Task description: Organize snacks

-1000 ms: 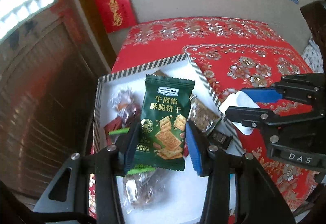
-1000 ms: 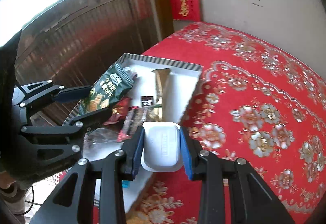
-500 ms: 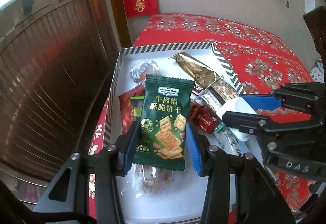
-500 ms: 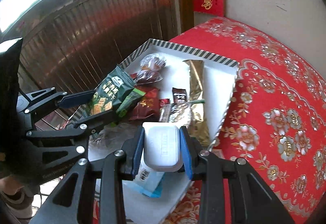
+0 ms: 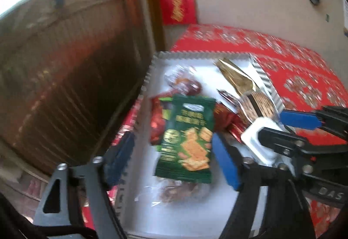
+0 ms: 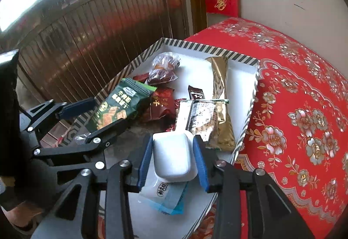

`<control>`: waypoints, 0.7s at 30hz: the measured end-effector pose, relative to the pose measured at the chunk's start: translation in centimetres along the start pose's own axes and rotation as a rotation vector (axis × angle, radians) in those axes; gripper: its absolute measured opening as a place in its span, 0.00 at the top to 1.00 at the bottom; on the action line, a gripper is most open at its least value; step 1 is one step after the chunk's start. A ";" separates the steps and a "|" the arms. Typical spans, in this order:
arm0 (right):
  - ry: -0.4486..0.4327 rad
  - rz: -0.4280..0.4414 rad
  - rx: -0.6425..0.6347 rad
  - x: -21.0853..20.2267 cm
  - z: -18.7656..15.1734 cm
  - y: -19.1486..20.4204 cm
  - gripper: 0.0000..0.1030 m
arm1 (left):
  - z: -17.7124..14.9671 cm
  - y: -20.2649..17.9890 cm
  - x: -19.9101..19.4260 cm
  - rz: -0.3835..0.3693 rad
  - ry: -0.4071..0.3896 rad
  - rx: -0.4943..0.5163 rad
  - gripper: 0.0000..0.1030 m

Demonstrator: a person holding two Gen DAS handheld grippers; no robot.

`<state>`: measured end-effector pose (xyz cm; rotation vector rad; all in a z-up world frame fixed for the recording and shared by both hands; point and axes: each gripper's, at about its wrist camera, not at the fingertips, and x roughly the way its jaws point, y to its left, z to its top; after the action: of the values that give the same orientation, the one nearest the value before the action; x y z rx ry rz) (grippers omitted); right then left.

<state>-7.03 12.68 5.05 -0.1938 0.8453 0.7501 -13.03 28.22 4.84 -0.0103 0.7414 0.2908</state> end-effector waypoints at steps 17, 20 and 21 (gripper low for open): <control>-0.341 -0.217 0.092 -8.7 -4.0 -1.2 0.22 | -1.8 -2.5 -6.5 0.028 -0.268 -0.081 0.11; -0.384 -0.255 0.101 -9.5 -4.7 -1.4 0.22 | -2.1 -3.4 -7.3 0.065 -0.305 -0.051 0.07; -0.394 -0.256 0.111 -9.7 -5.0 -1.6 0.21 | -2.1 -3.5 -7.5 0.068 -0.311 -0.048 0.06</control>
<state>-13.16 4.28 8.71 -0.0500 0.4734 0.4772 -18.76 22.69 7.97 0.0144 0.4266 0.3655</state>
